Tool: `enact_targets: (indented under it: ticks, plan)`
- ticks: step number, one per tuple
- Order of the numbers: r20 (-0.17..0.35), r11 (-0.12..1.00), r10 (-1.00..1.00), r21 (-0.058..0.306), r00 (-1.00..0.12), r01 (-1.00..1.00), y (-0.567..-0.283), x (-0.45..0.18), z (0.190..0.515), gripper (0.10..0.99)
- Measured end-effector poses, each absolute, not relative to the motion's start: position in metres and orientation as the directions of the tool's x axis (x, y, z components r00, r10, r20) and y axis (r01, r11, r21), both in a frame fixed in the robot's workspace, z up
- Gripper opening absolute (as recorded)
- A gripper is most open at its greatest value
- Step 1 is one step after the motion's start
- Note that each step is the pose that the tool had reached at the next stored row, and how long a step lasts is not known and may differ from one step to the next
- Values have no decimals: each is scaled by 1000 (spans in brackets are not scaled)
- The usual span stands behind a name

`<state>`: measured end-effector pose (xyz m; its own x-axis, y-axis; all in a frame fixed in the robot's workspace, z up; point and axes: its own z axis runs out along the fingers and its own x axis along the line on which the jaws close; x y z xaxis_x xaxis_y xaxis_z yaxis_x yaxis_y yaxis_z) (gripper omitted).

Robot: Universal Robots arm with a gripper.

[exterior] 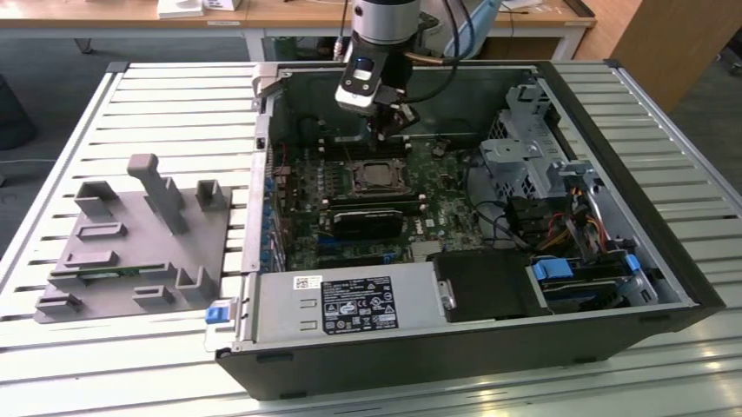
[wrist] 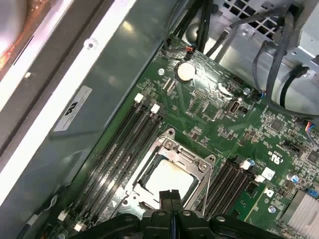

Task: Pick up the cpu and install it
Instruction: 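Install the first cpu locking lever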

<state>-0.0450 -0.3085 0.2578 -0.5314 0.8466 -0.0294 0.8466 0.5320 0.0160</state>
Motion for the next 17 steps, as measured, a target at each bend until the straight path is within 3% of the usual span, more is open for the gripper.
enact_targets:
  ticks: [17]
  plan:
    - [-29, 610, 792, 16, -609, 792, -309, -45, 258, 106]
